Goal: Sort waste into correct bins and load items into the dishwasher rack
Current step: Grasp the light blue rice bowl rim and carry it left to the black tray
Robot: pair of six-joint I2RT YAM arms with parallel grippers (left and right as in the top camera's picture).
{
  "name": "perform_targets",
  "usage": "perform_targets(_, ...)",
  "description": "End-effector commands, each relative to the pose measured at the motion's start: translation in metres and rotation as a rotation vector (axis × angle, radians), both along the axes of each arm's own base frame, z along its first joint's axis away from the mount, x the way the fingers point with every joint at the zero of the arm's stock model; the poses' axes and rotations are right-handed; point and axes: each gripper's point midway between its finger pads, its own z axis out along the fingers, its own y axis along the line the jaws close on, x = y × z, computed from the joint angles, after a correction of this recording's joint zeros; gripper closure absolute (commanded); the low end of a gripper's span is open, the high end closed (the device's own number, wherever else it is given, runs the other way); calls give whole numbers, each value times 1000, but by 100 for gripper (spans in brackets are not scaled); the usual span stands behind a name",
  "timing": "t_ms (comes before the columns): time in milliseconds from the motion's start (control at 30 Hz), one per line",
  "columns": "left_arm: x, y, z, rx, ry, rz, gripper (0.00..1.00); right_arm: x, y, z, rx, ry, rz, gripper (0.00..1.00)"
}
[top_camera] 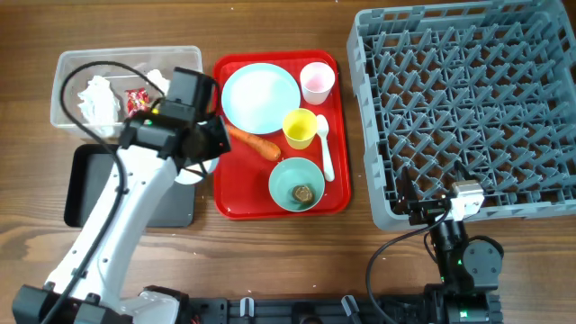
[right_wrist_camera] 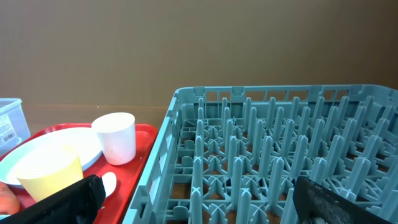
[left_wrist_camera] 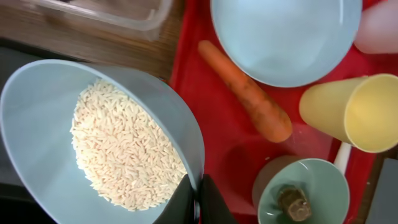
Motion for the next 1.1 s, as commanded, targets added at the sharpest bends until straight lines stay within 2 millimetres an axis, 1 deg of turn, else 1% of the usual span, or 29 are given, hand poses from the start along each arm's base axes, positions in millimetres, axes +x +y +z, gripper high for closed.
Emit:
perform_targets(0,4,30,13,21,-23,59,96,-1,2,2,-9,-11,14,0)
perform_targets(133,1,63,10,35,6,138,96,-1,2,2,-9,-11,14,0)
perform_targets(200,1,83,10,41,11,179,96,-1,2,2,-9,-11,14,0)
perform_targets(267,-1,100,10,63,14,180,96,-1,2,2,-9,-11,14,0)
perform_targets(367,-4,128,10,98,20,259,96,-1,2,2,-9,-11,14,0)
perform_targets(467,-8,147,10,121,28,263,96,-1,2,2,-9,-11,14,0)
perform_targets(567,-15,164,7,126,42,312,96,-1,2,2,-9,-11,14,0)
perform_targets(667,-16,169,7,93,38,334,96,-1,2,2,-9,-11,14,0)
perform_targets(800,-13,174,9,25,10,300,96,-1,2,2,-9,-11,14,0)
perform_targets(900,-8,169,14,-114,-47,239,96,-1,2,2,-9,-11,14,0)
perform_targets(1033,-6,171,27,-281,-153,167,96,-1,2,2,-9,-11,14,0)
perform_targets(1067,-9,175,27,-311,-166,175,96,-1,2,2,-9,-11,14,0)
